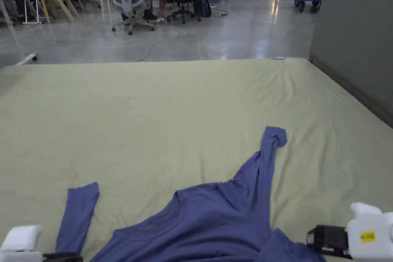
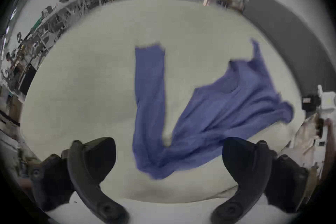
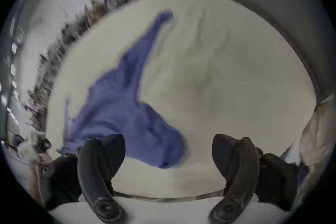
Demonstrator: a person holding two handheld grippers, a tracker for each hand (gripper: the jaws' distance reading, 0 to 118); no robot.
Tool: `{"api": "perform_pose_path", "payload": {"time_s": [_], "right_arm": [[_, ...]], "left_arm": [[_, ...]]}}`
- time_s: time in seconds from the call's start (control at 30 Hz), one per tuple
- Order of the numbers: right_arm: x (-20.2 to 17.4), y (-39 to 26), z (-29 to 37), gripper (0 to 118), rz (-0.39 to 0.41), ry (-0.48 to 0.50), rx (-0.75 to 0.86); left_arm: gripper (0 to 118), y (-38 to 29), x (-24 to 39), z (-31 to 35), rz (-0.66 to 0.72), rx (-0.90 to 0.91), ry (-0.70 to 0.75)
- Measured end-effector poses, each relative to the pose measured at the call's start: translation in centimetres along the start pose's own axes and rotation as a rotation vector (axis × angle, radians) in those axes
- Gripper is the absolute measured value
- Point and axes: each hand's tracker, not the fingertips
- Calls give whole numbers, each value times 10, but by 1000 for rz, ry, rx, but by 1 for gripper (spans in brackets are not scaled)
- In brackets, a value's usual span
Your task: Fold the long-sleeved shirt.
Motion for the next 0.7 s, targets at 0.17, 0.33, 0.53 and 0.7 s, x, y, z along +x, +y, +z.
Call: {"api": "perform_pose_path", "payload": {"time_s": [0.17,0.33,0.53,0.7], "right_arm": [[-16,-26,36,84,-18,8,-11],[-34,-70,14,0,119,-72,-80],[-38,-75,4,0,88,27,-105],[-29,-62,-3,0,65,3,-85]], "left_arm": [[59,-25,71,32,-45,-141,-60],[0,-58,119,-13,-183,-284,-247],[118,46,186,-58,-277,-70,-289],[113,144,215,-164,-319,27,-50]]}}
